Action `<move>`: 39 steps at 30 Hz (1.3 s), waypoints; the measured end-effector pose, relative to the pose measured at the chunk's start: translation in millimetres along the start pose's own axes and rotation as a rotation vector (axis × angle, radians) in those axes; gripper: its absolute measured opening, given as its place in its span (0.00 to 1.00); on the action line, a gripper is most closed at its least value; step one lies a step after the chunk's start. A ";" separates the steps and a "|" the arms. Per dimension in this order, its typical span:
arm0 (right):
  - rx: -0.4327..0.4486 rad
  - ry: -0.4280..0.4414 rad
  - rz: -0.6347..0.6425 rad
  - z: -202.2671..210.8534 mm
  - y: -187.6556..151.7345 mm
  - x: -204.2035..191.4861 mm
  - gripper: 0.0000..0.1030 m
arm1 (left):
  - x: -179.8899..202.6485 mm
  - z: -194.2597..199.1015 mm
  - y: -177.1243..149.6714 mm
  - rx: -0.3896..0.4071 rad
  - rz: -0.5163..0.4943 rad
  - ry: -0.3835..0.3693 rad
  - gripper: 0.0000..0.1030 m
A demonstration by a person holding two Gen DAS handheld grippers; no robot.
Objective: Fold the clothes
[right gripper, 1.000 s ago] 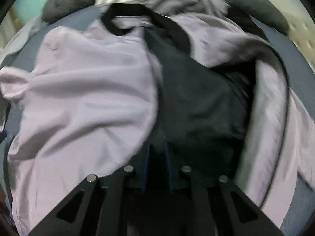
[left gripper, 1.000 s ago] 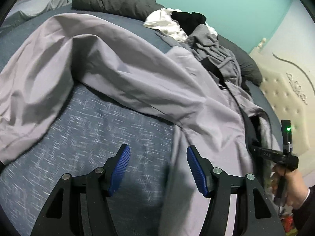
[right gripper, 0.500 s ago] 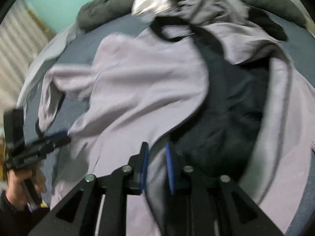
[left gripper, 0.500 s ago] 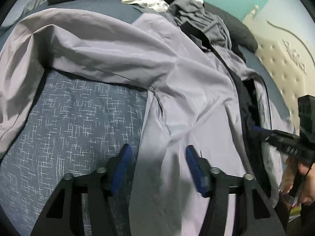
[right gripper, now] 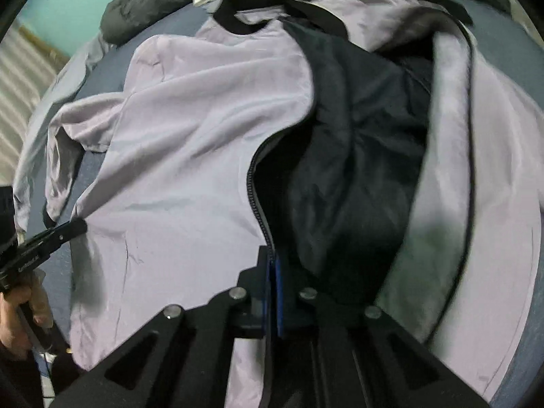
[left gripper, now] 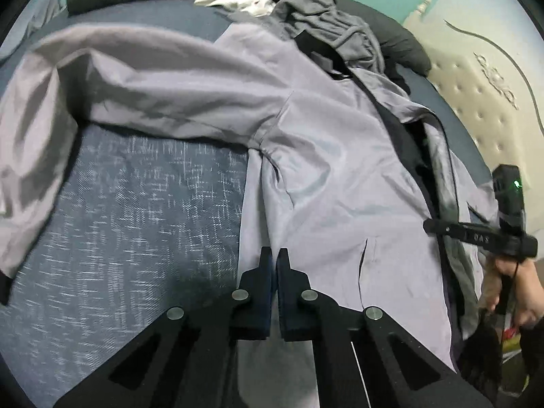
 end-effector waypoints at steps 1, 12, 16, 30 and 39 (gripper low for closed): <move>-0.002 0.011 -0.011 1.6 -1.9 1.2 0.02 | -0.1 3.7 -0.8 -0.004 -0.006 0.006 0.02; 0.083 -0.045 0.030 66.5 -8.0 32.7 0.34 | -34.9 2.4 -15.8 -0.091 0.064 0.115 0.02; 0.079 -0.061 -0.013 83.1 -12.0 66.7 0.34 | -37.0 5.2 -19.9 -0.103 0.092 0.150 0.06; -0.039 0.009 -0.061 18.4 -48.9 61.9 0.09 | -4.1 73.8 14.4 0.034 0.026 0.163 0.47; -0.045 0.116 0.058 30.6 -63.9 25.1 0.05 | 88.8 40.8 53.3 0.024 -0.088 0.086 0.53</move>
Point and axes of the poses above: each gripper's, at about its wrist camera, not at the fingertips, and z roughly against the way its jaws point, x to its right, y to its top, the point moved 7 cm from there along -z, roughly the way its jaws point, and after that the axes turned 2 degrees about y, right-handed, at the moved point
